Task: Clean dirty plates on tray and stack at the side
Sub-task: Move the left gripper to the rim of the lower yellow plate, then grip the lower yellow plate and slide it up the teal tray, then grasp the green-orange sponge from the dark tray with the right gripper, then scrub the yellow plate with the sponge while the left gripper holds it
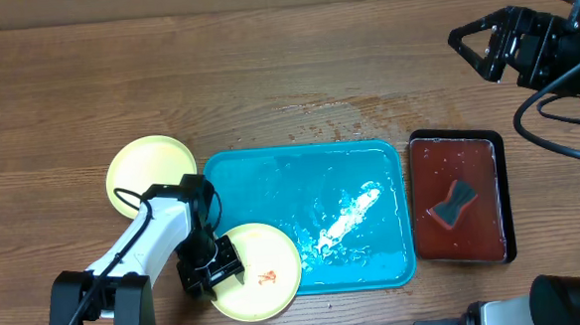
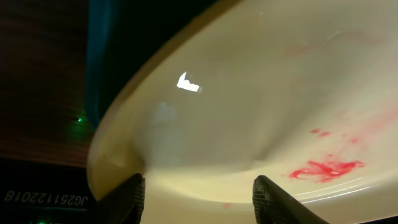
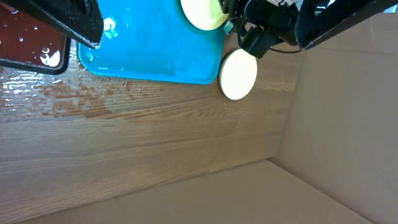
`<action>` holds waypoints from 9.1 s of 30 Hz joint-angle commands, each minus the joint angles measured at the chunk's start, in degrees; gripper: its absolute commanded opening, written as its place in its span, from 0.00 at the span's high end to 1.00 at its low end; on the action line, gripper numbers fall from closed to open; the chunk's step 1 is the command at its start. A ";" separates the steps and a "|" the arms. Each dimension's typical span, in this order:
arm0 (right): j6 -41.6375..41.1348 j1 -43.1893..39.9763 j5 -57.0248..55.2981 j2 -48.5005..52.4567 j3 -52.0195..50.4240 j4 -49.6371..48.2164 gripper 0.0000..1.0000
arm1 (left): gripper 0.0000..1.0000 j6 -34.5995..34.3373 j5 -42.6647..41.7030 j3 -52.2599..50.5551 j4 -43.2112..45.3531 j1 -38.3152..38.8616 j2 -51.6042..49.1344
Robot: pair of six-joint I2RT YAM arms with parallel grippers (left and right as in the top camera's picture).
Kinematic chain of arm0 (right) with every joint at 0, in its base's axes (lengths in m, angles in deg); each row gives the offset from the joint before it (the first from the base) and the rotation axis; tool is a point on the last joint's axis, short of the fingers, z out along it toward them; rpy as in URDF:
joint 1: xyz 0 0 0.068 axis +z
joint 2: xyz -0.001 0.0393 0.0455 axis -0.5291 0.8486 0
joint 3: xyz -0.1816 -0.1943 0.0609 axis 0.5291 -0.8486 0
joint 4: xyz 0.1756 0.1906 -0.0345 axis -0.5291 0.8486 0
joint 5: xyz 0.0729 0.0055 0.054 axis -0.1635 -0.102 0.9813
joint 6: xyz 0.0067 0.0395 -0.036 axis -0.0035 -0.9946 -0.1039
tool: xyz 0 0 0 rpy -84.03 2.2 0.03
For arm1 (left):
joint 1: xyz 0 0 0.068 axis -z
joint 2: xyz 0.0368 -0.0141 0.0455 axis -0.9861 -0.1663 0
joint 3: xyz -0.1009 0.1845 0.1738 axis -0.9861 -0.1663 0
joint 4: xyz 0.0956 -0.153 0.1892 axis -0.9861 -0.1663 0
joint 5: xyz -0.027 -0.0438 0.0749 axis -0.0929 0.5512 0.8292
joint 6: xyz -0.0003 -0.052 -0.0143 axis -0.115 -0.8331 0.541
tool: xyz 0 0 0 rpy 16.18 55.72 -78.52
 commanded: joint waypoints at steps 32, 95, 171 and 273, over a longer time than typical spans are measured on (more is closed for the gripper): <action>1.88 0.26 -0.15 0.04 -0.02 -0.13 0.00 | 0.39 -9.79 1.99 2.64 -13.55 5.68 6.97; -20.46 0.26 -24.17 0.07 -64.65 -16.70 0.39 | 0.96 1.97 7.34 14.67 20.33 5.68 -15.30; -13.79 25.46 -13.18 -5.03 -70.58 -34.80 0.96 | 0.96 13.07 -2.97 14.67 24.37 9.44 -15.30; -24.06 39.32 -23.32 21.16 -72.48 -37.62 0.96 | 0.96 10.14 -7.23 14.60 24.13 12.35 -15.30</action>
